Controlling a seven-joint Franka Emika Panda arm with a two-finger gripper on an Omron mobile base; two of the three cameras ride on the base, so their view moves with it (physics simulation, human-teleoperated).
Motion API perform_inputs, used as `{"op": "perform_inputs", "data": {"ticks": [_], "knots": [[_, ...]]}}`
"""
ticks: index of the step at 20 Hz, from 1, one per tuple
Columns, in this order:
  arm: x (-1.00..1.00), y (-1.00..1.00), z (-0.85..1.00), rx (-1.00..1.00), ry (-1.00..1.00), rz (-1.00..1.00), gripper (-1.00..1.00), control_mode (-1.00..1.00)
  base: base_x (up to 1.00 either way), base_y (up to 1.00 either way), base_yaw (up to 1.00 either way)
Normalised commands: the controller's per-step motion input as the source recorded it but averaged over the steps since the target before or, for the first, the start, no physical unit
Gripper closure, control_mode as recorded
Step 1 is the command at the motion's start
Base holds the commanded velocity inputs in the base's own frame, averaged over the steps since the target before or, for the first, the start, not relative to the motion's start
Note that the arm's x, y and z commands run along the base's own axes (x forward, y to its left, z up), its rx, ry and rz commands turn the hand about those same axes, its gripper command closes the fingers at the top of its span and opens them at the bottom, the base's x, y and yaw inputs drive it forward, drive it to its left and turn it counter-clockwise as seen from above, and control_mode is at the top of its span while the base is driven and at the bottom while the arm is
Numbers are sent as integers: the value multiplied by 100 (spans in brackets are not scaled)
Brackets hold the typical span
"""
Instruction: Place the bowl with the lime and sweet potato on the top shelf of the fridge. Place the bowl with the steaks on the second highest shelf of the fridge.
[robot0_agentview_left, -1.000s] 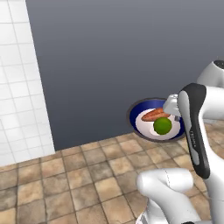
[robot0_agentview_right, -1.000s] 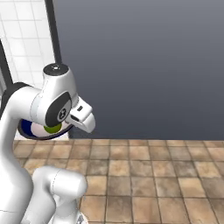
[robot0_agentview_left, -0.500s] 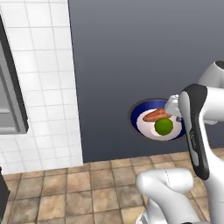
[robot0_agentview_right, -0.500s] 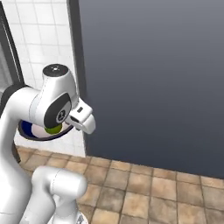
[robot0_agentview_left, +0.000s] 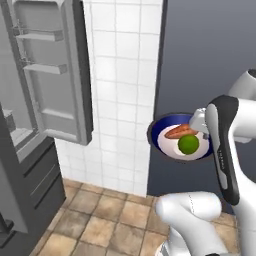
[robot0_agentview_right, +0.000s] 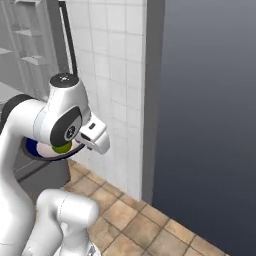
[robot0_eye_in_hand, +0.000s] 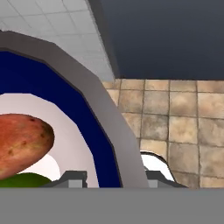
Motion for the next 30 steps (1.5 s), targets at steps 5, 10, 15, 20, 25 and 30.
{"op": "perform_inputs", "data": {"ticks": [5, 10, 15, 20, 25, 30], "knots": [[0, 0, 0, 0, 0, 0, 100, 100, 23, -39, 86], [0, 0, 0, 0, 0, 0, 100, 100, 8, -43, 86], [0, 0, 0, 0, 0, 0, 100, 100, 25, -83, 67], [0, 0, 0, 0, 0, 0, 100, 100, 15, -98, 55], [0, 0, 0, 0, 0, 0, 100, 100, -5, 0, 20], [0, 0, 0, 0, 0, 0, 100, 100, -1, 33, 14]]}}
